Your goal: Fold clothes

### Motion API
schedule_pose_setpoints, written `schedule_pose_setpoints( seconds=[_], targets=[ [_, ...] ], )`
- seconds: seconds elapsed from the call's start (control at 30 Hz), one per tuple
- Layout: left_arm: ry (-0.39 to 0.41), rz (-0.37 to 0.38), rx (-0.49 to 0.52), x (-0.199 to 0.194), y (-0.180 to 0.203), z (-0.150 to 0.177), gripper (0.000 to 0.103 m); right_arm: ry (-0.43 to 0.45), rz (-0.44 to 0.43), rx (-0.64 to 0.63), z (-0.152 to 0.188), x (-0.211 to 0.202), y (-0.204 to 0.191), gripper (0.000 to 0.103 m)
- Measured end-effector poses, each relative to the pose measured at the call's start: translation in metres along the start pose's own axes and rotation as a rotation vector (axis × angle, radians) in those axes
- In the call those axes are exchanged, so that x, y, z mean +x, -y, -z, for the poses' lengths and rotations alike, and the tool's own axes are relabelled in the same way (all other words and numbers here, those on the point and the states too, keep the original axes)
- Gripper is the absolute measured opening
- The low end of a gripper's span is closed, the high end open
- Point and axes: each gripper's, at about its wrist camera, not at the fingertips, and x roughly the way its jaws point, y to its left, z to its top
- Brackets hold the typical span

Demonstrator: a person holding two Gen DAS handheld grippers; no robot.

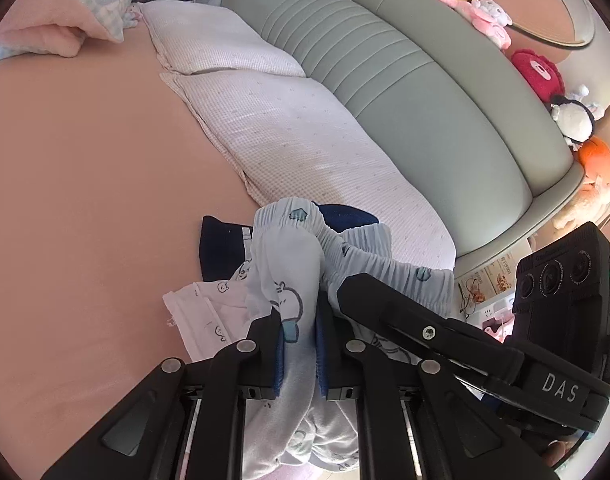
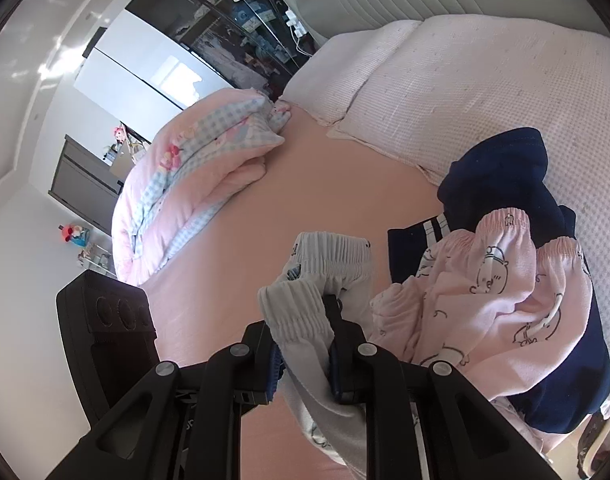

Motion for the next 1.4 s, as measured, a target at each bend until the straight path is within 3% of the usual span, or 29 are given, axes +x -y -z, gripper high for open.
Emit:
schedule_pose_setpoints(
  seconds=[0.3, 0.57, 0.73, 0.97, 1.13, 1.4],
  targets=[
    [0.115, 0.010, 0.012, -0.072, 0.026, -0.013, 0.008, 0.073, -0.063, -0.104, 0.001, -0.045, -0.072, 0.018],
    [0.266, -0.036, 0.101, -0.164, 0.055, -0.025, 0.008, 0.130, -0.159, -0.215, 0.000, -0.084, -0.153, 0.018],
    [0.341, -0.093, 0.119, -0.223, 0.051, -0.027, 0.008, 0.139, -0.227, -0.277, 0.009, -0.094, -0.205, 0.018],
    [0.437, -0.175, 0.074, -0.300, 0.017, -0.021, 0.008, 0.095, -0.322, -0.369, 0.034, -0.075, -0.283, 0.018],
    [0.442, -0.259, 0.025, -0.332, -0.017, -0.012, 0.008, 0.014, -0.371, -0.419, 0.056, -0.042, -0.319, 0.018],
    [0.253, -0.350, -0.127, -0.304, -0.100, 0.033, 0.008, -0.231, -0.328, -0.406, 0.110, 0.042, -0.303, 0.018]
  ],
)
